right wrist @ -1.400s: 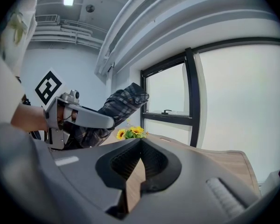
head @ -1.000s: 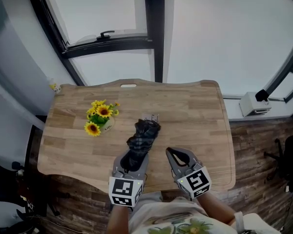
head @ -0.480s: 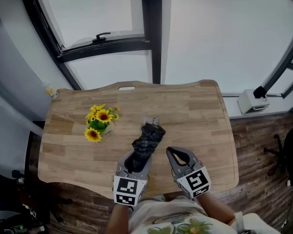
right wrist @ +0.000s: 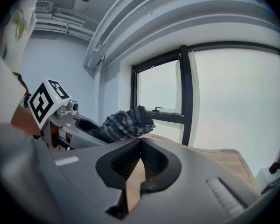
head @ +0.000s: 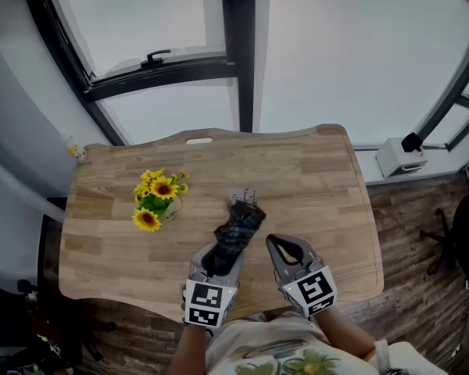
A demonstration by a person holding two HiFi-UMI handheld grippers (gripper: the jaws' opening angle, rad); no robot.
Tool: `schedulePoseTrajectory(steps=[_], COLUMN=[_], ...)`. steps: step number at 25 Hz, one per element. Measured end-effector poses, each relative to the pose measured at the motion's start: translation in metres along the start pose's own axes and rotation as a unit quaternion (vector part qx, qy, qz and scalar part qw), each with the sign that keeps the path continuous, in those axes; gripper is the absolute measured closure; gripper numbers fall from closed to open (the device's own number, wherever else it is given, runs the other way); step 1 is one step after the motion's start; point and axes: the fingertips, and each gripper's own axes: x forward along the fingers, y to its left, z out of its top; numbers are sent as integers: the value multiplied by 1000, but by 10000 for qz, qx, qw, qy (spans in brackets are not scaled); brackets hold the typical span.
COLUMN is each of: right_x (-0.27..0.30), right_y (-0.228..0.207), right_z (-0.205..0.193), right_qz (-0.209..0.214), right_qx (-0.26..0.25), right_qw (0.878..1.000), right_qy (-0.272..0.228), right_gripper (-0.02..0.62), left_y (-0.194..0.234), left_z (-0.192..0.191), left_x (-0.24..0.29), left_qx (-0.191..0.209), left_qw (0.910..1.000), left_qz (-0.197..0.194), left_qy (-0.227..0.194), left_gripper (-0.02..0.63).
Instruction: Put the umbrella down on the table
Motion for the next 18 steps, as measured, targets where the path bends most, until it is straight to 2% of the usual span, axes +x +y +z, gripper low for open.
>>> schedulePoseTrajectory(steps=[18], right_x=[9], right_y=[-2], right_z=[-18], right_qz=[-220], right_qx=[60], right_qw=[9996], right_qy=[150], right_gripper=[597], left_y=[5], left_z=[-41], left_x=[23], left_qx=[-59], left_qw=[9988], left_qz=[-270], left_qy=[395], left_gripper=[396])
